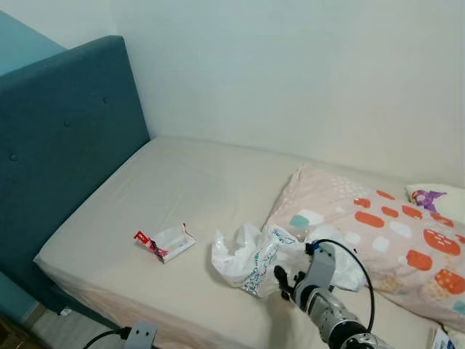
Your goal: Clean up the room
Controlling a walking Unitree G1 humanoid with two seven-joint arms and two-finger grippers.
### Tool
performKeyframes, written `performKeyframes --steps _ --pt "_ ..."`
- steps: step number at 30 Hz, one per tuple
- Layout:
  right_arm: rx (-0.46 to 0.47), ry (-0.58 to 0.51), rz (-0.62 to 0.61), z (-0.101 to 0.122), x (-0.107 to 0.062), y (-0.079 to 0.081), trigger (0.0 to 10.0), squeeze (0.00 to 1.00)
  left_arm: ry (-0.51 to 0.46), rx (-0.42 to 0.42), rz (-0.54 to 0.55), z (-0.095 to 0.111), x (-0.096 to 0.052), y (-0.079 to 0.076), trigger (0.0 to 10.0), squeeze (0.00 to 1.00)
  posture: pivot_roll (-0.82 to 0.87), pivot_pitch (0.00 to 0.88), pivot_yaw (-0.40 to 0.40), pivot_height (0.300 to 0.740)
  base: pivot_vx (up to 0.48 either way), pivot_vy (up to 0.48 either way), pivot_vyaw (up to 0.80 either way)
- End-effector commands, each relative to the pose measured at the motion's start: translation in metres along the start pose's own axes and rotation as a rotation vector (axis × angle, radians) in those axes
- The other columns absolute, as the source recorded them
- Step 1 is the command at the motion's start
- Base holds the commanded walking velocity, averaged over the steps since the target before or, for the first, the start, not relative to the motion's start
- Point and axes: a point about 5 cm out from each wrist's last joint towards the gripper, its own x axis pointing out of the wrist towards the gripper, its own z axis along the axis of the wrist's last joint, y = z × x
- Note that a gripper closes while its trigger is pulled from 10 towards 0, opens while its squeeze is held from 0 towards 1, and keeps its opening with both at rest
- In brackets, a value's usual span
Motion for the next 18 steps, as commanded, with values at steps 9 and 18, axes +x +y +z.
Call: performKeyframes --steps 9,18 --pt "-0.432 0.13 0.022 -0.024 -0.001 0.009 10.0 0.0 0.054 0.048 0.015 -0.028 -0.004 0.013 10.0 0.0 0.08 0.169 0.06 0.74 0.0 0.0 0.0" --pt "-0.437 -0.098 0.019 0.03 0.006 0.027 10.0 0.0 0.045 0.07 0.009 -0.034 -0.005 0.015 10.0 0.0 0.08 0.194 0.088 0.74 0.0 0.0 0.0"
